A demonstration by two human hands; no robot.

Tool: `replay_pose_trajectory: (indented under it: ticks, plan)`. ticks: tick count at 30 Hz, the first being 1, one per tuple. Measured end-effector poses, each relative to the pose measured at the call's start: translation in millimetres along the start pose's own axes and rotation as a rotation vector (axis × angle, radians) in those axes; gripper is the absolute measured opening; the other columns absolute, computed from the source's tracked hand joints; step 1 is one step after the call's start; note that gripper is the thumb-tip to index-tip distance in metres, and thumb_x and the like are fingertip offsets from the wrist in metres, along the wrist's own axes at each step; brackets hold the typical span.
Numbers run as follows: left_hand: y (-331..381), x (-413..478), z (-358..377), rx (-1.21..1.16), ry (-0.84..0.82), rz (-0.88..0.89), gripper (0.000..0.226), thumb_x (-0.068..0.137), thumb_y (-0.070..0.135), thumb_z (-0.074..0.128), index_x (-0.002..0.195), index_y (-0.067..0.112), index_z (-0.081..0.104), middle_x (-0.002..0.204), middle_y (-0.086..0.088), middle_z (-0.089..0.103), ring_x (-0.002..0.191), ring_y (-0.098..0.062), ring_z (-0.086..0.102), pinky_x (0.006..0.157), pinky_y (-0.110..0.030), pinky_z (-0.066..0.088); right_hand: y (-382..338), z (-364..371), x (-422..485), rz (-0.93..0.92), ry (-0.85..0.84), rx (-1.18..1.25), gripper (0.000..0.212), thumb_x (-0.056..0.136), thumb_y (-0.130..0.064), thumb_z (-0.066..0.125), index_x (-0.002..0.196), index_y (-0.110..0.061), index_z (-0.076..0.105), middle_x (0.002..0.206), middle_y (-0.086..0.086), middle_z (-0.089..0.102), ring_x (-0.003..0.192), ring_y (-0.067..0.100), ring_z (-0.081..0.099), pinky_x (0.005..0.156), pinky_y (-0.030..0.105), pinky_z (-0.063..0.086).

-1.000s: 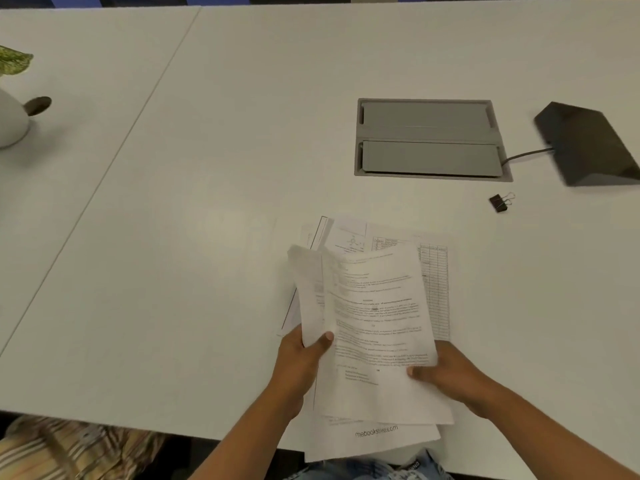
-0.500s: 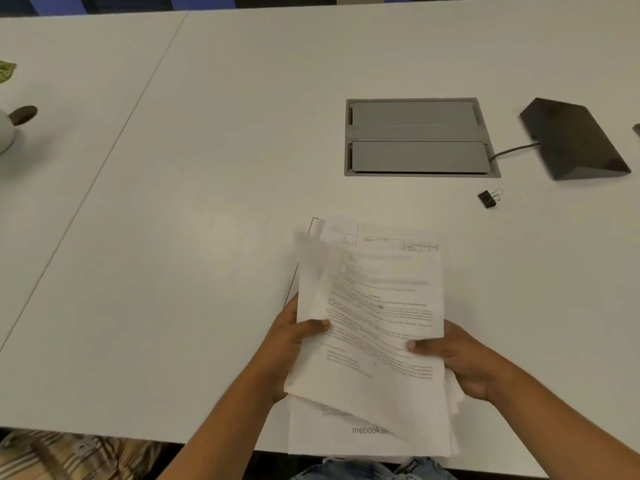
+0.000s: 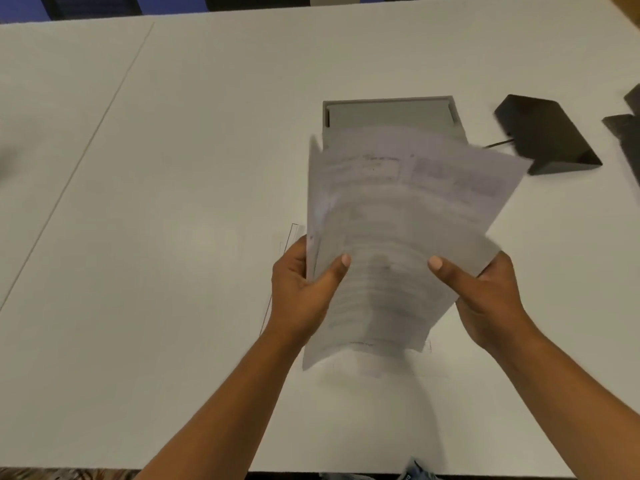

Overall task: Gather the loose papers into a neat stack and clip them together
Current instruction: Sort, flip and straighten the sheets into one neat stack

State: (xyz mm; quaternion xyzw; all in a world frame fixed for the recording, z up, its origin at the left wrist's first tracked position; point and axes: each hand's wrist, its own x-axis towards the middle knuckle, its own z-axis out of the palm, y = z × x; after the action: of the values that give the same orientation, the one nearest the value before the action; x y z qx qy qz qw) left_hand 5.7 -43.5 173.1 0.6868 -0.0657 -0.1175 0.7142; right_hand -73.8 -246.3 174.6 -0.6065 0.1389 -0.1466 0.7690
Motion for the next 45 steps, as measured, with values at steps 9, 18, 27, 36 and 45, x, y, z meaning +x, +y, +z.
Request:
replay_pose_trajectory:
  ticks: [9, 18, 27, 36, 45]
  plan:
    - [-30.7, -4.4, -1.7, 0.107, 0.012, -0.109, 0.011, 0.085, 0.021, 0.073, 0.093, 0.028, 0.073, 0.090, 0.006, 0.078, 0.085, -0.018, 0.075, 0.068, -0.034, 0.063, 51.9, -15.6, -10.1, 0.210, -0.005, -0.193, 0.040, 0.072, -0.031, 0.081, 0.109, -0.020, 0.071, 0.109, 0.005, 0.076, 0.102, 0.025, 0.072, 0.083, 0.040, 0.060]
    - [-4.1, -2.9, 2.6, 0.100, -0.004, 0.215, 0.043, 0.075, 0.027, 0.082, 0.112, 0.043, 0.066, 0.108, 0.022, 0.072, 0.109, -0.007, 0.067, 0.088, -0.026, 0.058, 7.8, -14.5, -4.6, -0.049, 0.018, -0.207, 0.023, 0.076, -0.024, 0.075, 0.089, -0.042, 0.077, 0.092, -0.018, 0.077, 0.089, 0.005, 0.073, 0.074, 0.020, 0.056]
    - [-35.8, 30.3, 9.4, 0.380, -0.175, 0.086, 0.023, 0.086, 0.025, 0.070, 0.104, 0.037, 0.063, 0.087, 0.018, 0.071, 0.077, 0.004, 0.069, 0.071, -0.022, 0.059, 53.9, -32.6, 10.4, 0.081, -0.091, -0.329, 0.044, 0.078, -0.018, 0.078, 0.113, -0.041, 0.064, 0.112, -0.005, 0.071, 0.108, 0.017, 0.067, 0.083, 0.037, 0.059]
    - [-41.7, 19.6, 11.5, 0.286, -0.165, 0.046, 0.037, 0.092, 0.005, 0.065, 0.116, 0.032, 0.058, 0.107, 0.017, 0.065, 0.100, 0.015, 0.062, 0.090, -0.018, 0.054, 58.0, -37.5, -4.5, 0.009, 0.010, -0.410, 0.039, 0.083, -0.006, 0.071, 0.109, -0.034, 0.060, 0.097, -0.028, 0.071, 0.096, -0.004, 0.066, 0.074, 0.013, 0.055]
    - [-85.8, 37.0, 9.1, 0.349, -0.220, -0.152, 0.008, 0.091, 0.034, 0.066, 0.098, 0.033, 0.065, 0.088, 0.008, 0.070, 0.079, -0.013, 0.068, 0.069, -0.027, 0.060, 85.1, -59.1, -5.1, 0.211, -0.070, -0.562, 0.032, 0.091, -0.021, 0.064, 0.113, -0.044, 0.059, 0.105, -0.028, 0.068, 0.103, -0.009, 0.063, 0.077, 0.008, 0.051]
